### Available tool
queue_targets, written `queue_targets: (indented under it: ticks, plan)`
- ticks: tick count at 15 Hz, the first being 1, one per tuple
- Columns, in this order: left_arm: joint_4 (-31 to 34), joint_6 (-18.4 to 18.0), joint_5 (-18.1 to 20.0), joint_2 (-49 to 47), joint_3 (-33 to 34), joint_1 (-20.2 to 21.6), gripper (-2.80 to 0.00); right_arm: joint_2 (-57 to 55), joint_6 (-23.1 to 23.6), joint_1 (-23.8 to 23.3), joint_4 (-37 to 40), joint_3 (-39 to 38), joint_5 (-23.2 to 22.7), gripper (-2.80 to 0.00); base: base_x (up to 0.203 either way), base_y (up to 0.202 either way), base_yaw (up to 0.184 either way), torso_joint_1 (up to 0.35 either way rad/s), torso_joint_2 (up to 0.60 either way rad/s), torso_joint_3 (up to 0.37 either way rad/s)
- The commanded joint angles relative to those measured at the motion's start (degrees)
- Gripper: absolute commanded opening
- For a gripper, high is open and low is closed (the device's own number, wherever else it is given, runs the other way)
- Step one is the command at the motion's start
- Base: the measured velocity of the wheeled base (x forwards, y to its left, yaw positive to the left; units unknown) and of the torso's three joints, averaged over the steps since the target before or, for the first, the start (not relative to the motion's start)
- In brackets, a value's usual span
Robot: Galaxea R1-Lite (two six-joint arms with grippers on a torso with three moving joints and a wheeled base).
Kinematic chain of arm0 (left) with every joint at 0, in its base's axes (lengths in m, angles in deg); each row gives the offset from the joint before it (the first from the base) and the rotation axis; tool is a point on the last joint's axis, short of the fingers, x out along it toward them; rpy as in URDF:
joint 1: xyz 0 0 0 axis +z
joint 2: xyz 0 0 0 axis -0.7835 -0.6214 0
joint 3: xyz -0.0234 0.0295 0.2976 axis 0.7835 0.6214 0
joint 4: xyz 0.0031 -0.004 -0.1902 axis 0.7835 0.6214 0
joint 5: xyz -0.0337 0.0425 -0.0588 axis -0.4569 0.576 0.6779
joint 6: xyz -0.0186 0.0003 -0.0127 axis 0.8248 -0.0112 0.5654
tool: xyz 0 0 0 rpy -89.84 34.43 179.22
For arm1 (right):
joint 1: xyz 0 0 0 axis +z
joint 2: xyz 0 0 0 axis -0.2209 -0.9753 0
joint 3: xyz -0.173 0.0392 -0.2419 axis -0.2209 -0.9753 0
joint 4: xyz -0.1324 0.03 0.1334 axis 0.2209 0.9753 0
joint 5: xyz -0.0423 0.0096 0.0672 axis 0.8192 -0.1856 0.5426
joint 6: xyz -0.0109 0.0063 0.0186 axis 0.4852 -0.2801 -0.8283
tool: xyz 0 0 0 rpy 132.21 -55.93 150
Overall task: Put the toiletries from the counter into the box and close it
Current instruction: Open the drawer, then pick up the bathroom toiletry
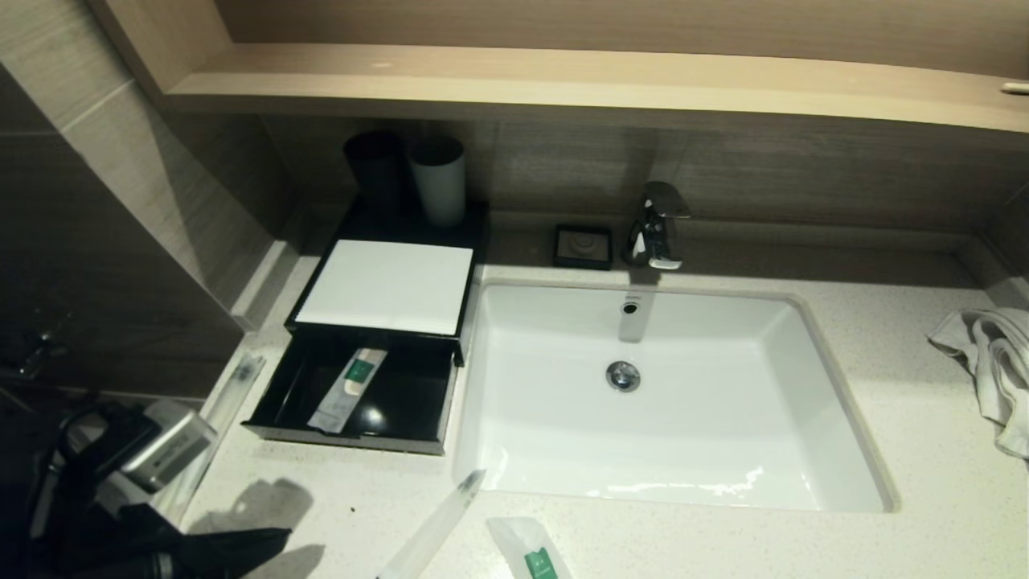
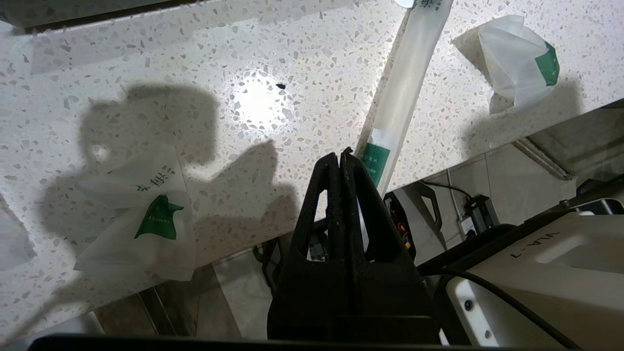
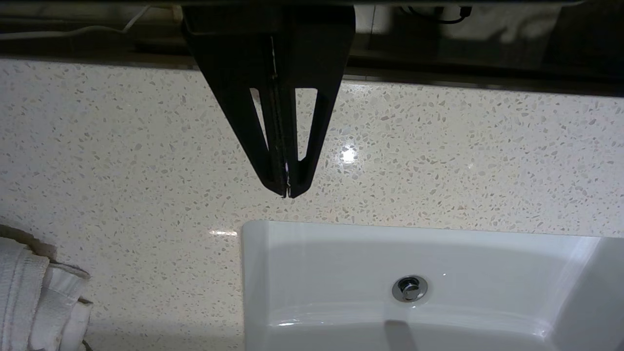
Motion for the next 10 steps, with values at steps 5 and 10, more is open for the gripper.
queue_targets:
  ticks: [5,10]
  plan:
    - [0.06,-0.1,0.01,-0.1,-4.17,13.42,-2.8,0.0,0.04,0.0,0.01,0.0,-0.03,-2.8,0.0,0.0,0.0,0.0,0.0,0.0]
    - [1.43,-0.03,-0.14,-5.42,-8.0,22.79,-2.8,0.0,0.04,0.0,0.01,0.0,0.03,-2.8,0.0,0.0,0.0,0.0,0.0,0.0]
